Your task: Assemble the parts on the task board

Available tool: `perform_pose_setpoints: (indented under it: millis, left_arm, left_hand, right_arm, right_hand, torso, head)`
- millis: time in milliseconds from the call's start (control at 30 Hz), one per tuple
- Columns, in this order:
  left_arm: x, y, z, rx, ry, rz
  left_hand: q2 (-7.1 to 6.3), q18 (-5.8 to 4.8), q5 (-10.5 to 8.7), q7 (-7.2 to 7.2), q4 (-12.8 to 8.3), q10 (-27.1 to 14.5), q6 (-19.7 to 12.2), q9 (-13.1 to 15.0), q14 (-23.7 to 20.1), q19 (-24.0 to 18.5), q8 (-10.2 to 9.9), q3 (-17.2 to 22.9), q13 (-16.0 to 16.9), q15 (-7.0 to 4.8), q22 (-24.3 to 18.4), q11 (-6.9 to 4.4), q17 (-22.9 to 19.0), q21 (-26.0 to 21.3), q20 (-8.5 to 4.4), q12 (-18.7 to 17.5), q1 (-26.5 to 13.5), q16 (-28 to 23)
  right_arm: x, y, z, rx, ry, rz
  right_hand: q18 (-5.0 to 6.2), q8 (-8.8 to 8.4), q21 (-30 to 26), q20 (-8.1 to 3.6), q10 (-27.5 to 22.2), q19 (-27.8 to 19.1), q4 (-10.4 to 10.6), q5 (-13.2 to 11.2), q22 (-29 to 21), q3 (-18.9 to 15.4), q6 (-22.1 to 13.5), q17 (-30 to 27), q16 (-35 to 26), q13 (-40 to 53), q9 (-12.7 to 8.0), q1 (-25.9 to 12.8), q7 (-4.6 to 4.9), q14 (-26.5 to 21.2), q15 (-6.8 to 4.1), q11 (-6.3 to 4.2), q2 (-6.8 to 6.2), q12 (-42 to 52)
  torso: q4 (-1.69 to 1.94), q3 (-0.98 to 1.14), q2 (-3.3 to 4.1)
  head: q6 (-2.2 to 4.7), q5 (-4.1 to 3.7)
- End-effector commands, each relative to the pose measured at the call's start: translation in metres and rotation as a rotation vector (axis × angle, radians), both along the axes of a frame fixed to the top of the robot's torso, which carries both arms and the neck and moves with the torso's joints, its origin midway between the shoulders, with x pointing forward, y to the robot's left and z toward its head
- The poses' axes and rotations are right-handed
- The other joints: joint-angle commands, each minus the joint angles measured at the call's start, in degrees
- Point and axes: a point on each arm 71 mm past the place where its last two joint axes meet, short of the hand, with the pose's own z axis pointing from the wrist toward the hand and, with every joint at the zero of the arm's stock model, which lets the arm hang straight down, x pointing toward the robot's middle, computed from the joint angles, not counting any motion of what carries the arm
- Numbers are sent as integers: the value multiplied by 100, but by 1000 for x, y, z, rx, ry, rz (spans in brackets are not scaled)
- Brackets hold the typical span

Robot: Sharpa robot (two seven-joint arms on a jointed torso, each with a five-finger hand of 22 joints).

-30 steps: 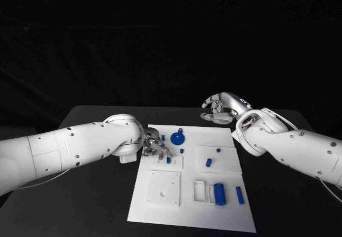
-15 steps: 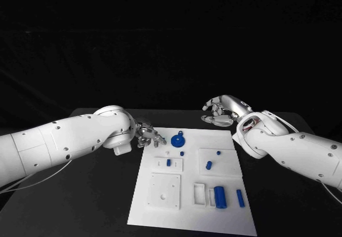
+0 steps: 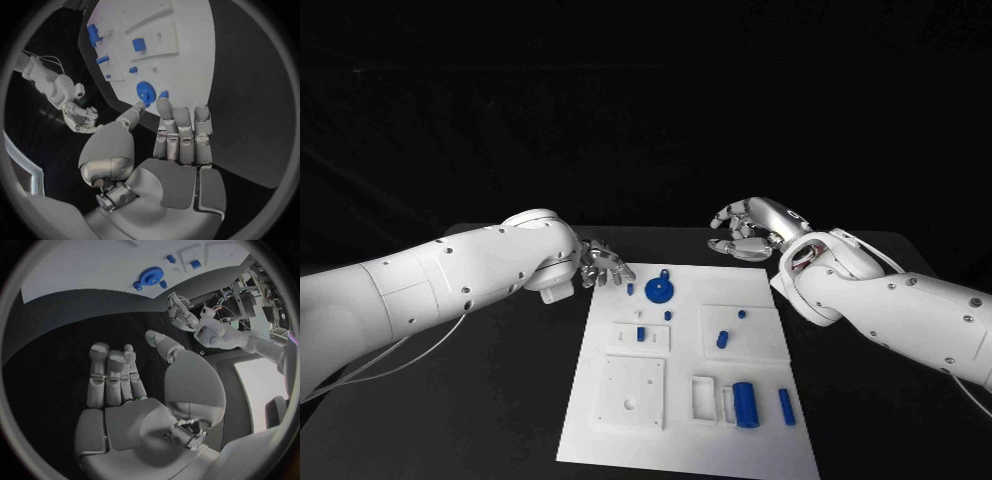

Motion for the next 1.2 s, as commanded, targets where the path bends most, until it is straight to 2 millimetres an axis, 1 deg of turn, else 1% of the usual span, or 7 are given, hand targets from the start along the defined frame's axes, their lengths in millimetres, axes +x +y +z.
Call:
perform_pose_setpoints:
  millis: [33, 167, 333, 633, 833, 1000, 1200]
  left_arm:
    - [6, -1, 1, 0, -18, -6]
    - [10, -4, 1, 10, -9, -7]
    - [14, -8, -1, 27, 9, -14]
    - [18, -11, -10, 72, 52, -26]
    - [20, -8, -15, 85, 58, -16]
    - [22, -8, -17, 84, 59, -13]
    - [21, -11, -22, 82, 71, -25]
  left_hand:
    - [-43, -118, 28, 54, 42, 2, -202, -102, -37, -32, -100, 6, 3, 38, 2, 78, -7, -37, -792, -20, 27, -15]
    - [-43, -120, 29, 96, 62, 8, -335, -209, -30, -26, -154, 2, 16, 71, 11, 116, -3, -34, -786, -9, 36, -4]
    - [-44, -115, 26, 119, 98, 7, -417, -303, -29, -24, -162, -11, 29, 90, 20, 138, -1, -35, -773, 0, 19, 3]
    - [-44, -104, 17, 111, 151, 26, -385, -364, -9, -8, -114, -42, 52, 86, 35, 132, 13, -24, -769, 30, -23, 36]
    - [-35, -98, 15, 101, 171, 27, -343, -384, -10, -7, -79, -53, 61, 78, 43, 123, 18, -20, -770, 40, -35, 46]
    - [-30, -97, 15, 100, 174, 27, -341, -388, -10, -6, -75, -54, 63, 77, 44, 121, 19, -19, -770, 41, -35, 48]
    - [-16, -94, 16, 96, 182, 30, -330, -400, -8, -3, -62, -59, 68, 73, 48, 118, 21, -16, -772, 47, -37, 55]
  right_arm:
    - [-1, 2, 0, -9, -3, 12]
    - [-1, 2, 0, -9, -3, 12]
    - [-1, 3, 1, -8, -4, 15]
    - [-2, 4, 1, -8, -5, 19]
    - [-2, 4, 1, -9, -6, 19]
    - [-2, 4, 1, -9, -7, 19]
    - [-2, 5, 1, -9, -7, 20]
  right_hand:
    - [173, 15, -23, -39, 5, -9, 8, 29, 99, -28, -23, -5, 33, -6, 6, 12, 38, 21, -4, -28, 42, 34]
    - [173, 15, -23, -39, 5, -9, 9, 31, 99, -28, -23, -5, 34, -7, 6, 12, 38, 21, -4, -28, 43, 35]
    - [173, 15, -23, -39, 6, -8, 10, 32, 99, -29, -24, -5, 34, -8, 6, 11, 38, 21, -3, -27, 43, 36]
    - [173, 14, -23, -39, 6, -7, 10, 34, 99, -30, -25, -5, 34, -10, 6, 10, 39, 22, -3, -27, 42, 37]
    - [173, 14, -23, -39, 7, -6, 10, 35, 99, -31, -25, -5, 35, -11, 6, 10, 39, 23, -3, -27, 41, 39]
    - [173, 14, -23, -39, 7, -6, 11, 36, 99, -31, -25, -5, 35, -12, 6, 10, 39, 23, -3, -26, 41, 39]
    - [173, 14, -23, -39, 7, -5, 12, 37, 99, -32, -25, -6, 35, -13, 6, 9, 39, 23, -2, -26, 41, 40]
  torso:
    - [-5, 1, 5]
    - [-14, 1, 18]
    - [-7, 1, 11]
    - [-7, -7, 10]
    - [-9, -15, 15]
    - [-2, -13, 10]
    - [-3, -10, 5]
  head:
    - [11, 8]
    - [18, 5]
    - [14, -3]
    - [-13, -23]
    - [-30, -35]
    - [-37, -52]
    - [-54, -57]
